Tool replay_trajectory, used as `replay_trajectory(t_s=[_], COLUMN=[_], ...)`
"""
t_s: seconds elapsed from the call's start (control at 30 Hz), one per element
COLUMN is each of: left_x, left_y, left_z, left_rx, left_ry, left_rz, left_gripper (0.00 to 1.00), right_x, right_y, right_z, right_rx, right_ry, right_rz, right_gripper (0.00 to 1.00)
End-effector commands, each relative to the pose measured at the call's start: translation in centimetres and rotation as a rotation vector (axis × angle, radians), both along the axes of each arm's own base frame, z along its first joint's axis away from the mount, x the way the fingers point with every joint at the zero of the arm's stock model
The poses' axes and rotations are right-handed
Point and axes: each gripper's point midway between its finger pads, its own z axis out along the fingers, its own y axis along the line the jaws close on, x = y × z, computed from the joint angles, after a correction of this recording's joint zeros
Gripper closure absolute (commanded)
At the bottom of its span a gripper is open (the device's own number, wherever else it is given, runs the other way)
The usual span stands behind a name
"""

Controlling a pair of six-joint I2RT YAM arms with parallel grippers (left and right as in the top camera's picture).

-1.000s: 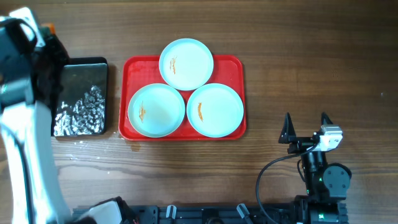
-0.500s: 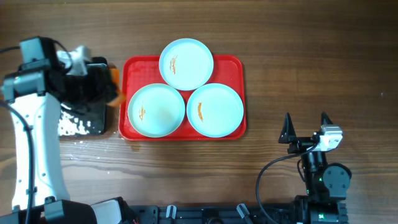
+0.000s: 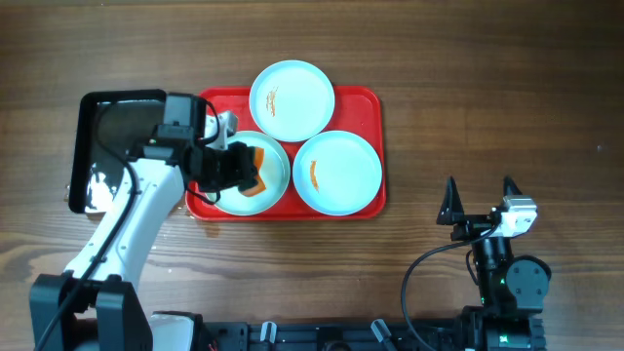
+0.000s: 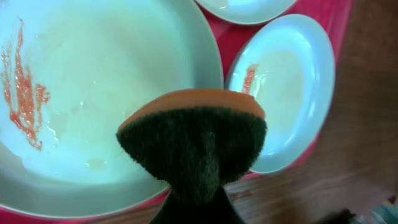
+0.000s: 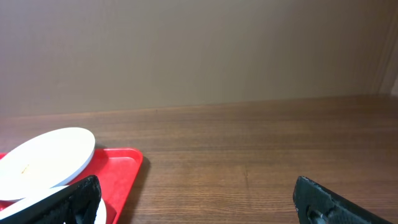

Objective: Clean dirty plates on tray and stack at the side

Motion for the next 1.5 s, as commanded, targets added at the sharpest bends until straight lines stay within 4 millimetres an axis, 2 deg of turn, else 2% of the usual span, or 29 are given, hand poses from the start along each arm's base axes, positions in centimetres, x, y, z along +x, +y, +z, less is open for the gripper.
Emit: replay_trajectory(t_s=[0.0,0.13,0.23,0.3,0.33,0.4,0.43,0.47,0.5,0.57,0.6,0.7,0.73,0.8,0.83,0.87,0.97,1.03,1.1,1.17,1.3,1.33,1.47], left_x=[0.7,0.7,0.9,1.1,1.1,1.4,1.5,1.6,1.6,1.4,1.2,1.0,1.0,1.1,1.1,1.1,1.1,1.1,1.1,1.1,1.2,1.2,1.1], left_y=[2.7,3.1,2.7,2.6,2.7,3.0,3.1,3.1,3.1,3.1,3.2,3.2,3.2,3.2,3.2,3.2,3.2,3.2,3.2,3.2,3.3,3.5,4.3], left_z=[-3.6,-5.6,-5.9,-5.9,-5.9,-5.9,-5.9,-5.9,-5.9,-5.9,-6.0,-6.1,-6.1,-6.1,-6.1,-6.1,-6.0,-6.1,-6.1,-6.0,-6.1,-6.1,-6.2], left_rx=[0.204,0.225,0.223,0.222,0.228,0.243,0.248,0.248,0.248,0.25,0.252,0.254,0.254,0.254,0.253,0.253,0.253,0.253,0.253,0.253,0.257,0.265,0.268], left_ry=[-0.047,-0.033,-0.039,-0.047,-0.049,-0.059,-0.064,-0.067,-0.067,-0.06,-0.051,-0.042,-0.042,-0.046,-0.048,-0.048,-0.048,-0.048,-0.047,-0.048,-0.049,-0.049,-0.033], left_rz=[0.096,0.159,0.152,0.153,0.156,0.164,0.167,0.167,0.167,0.166,0.165,0.164,0.164,0.165,0.164,0.164,0.165,0.164,0.164,0.165,0.167,0.171,0.201], left_gripper=[0.96,0.96,0.96,0.96,0.96,0.96,0.96,0.96,0.96,0.96,0.95,0.94,0.96,0.96,0.96,0.96,0.96,0.94,0.94,0.94,0.94,0.94,0.96], right_x=[0.0,0.0,0.0,0.0,-0.1,-1.2,-1.7,-1.9,-1.6,-1.4,-1.6,-3.9,-4.4,-4.8,-4.4,-3.0,-0.2,2.4,4.1,5.1,7.8,8.5,10.0], right_y=[-0.3,-0.3,-0.3,-0.4,0.4,5.1,6.3,7.0,6.5,6.2,6.6,7.2,7.5,8.5,9.2,9.9,10.8,10.2,10.1,12.2,17.3,18.6,21.8], right_z=[0.1,0.1,0.2,1.2,2.1,3.6,3.3,2.4,0.7,1.0,2.2,10.2,11.9,14.8,15.6,15.8,15.4,14.0,12.8,12.1,9.8,8.9,4.9], right_rx=[0.007,0.007,0.003,0.007,0.081,0.527,0.704,0.855,1.038,1.336,1.439,1.181,1.156,0.985,0.858,0.707,0.477,0.312,0.224,0.164,0.221,0.223,0.182], right_ry=[-0.007,-0.007,-0.009,-0.049,-0.083,-0.044,0.03,0.122,0.215,0.262,0.267,-0.036,-0.057,-0.032,0.019,0.156,0.417,0.628,0.789,0.871,0.949,0.966,1.038], right_rz=[-0.016,-0.016,-0.017,-0.021,0.03,0.328,0.404,0.427,0.361,0.322,0.369,0.622,0.649,0.665,0.658,0.625,0.644,0.582,0.527,0.599,0.674,0.693,0.72], right_gripper=[0.0,0.0,0.0,0.0,0.0,0.0,0.0,0.0,0.0,0.0,0.0,0.0,0.0,0.01,0.0,0.01,0.01,0.0,0.0,0.0,0.03,0.11,0.5])
